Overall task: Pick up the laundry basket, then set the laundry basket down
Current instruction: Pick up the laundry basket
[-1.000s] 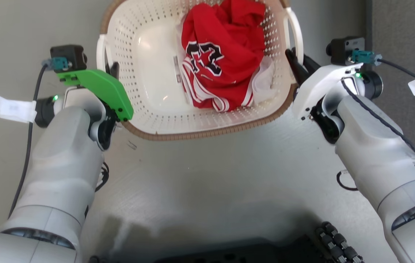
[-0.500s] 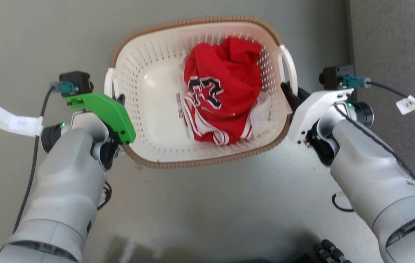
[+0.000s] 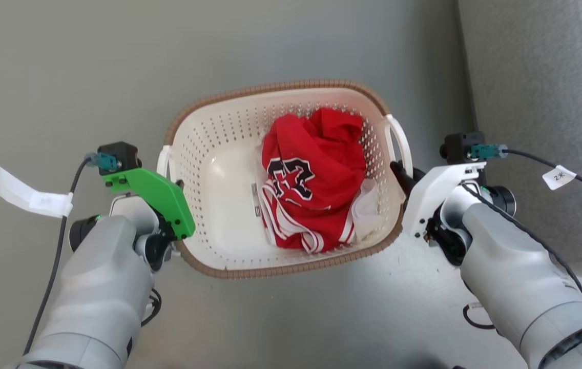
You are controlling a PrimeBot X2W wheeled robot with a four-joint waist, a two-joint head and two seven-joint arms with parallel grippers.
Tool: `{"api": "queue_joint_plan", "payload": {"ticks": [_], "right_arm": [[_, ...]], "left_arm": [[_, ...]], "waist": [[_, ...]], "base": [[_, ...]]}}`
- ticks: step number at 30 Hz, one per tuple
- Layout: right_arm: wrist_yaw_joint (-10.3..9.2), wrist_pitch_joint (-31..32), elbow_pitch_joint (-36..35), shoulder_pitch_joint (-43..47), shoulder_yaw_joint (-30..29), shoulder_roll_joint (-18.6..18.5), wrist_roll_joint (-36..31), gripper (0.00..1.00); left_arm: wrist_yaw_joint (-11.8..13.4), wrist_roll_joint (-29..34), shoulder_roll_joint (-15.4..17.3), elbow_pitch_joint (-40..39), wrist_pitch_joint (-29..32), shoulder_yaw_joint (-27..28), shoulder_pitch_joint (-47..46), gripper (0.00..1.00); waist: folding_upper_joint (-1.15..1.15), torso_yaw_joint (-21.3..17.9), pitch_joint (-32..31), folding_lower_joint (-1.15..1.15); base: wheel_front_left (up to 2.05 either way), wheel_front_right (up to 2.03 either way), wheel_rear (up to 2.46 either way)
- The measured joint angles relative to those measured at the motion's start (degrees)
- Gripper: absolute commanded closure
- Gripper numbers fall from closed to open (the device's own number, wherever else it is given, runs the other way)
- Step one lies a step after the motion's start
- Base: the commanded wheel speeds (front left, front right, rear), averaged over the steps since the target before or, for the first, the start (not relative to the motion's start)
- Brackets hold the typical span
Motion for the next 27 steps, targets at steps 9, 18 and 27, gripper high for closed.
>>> {"api": "queue_joint_plan", "payload": {"ticks": [9, 18, 27], "right_arm": [[0.0, 1.3, 0.0, 2.2, 0.7, 0.4, 2.1, 1.0], [0.0, 4.6, 0.2, 4.7, 1.9, 0.5, 4.5, 1.0], [0.0, 8.5, 0.3, 6.9, 2.9, 0.5, 6.9, 1.0]], "left_arm": [[0.0, -1.4, 0.0, 1.1, 1.6, -0.9, 2.2, 1.0], [0.0, -3.1, 0.0, 1.7, 3.8, -1.7, 4.4, 1.0], [0.0, -4.5, 0.0, 2.3, 6.0, -2.1, 6.8, 1.0]], "waist": [[0.0, -0.1, -5.7, 0.0], [0.0, -0.5, -11.1, 0.0], [0.0, -0.5, -16.2, 0.0]], "base": [[0.0, 0.0, 0.0], [0.0, 0.0, 0.0], [0.0, 0.0, 0.0]]}}
